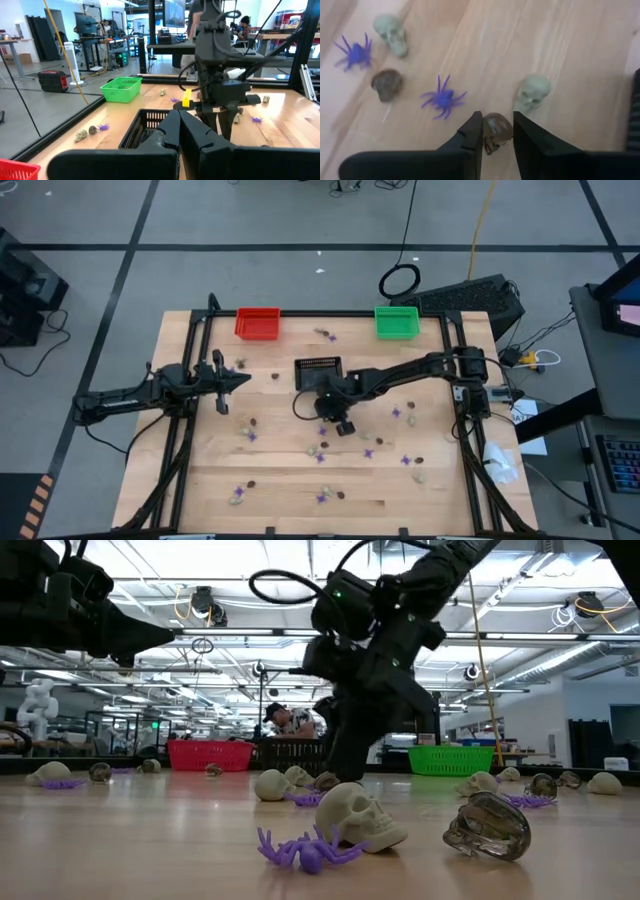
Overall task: Sort Halloween decoration
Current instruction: Put the black skull toy into the black bin
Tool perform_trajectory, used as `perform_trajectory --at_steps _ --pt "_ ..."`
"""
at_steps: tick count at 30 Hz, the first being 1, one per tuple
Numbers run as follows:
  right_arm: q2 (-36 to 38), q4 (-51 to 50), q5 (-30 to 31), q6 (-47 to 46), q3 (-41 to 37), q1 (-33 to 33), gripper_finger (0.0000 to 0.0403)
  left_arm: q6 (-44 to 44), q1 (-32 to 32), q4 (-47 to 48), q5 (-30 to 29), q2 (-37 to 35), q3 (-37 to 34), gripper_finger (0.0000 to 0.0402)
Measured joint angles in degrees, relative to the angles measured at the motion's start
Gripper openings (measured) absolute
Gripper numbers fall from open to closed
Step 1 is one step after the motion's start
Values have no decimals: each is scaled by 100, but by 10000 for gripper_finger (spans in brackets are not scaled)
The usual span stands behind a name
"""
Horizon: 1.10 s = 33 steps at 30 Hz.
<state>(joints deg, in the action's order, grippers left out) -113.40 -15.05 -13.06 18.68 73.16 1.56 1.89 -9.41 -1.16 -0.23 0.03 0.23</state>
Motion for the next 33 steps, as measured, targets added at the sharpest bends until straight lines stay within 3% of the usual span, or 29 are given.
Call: perform_trajectory --at_steps 8,14,23,33 --pt "1 -803 -25 134 819 68 65 0 0 0 0 0 2 5" --pt "9 -1251 253 454 1387 511 65 0 0 1 0 0 1 5" --pt "-190 -1373 228 344 1443 1495 65 0 0 1 0 0 0 5" --pt "-562 -1278 103 -20 1441 1608 75 0 0 1 0 0 0 5"
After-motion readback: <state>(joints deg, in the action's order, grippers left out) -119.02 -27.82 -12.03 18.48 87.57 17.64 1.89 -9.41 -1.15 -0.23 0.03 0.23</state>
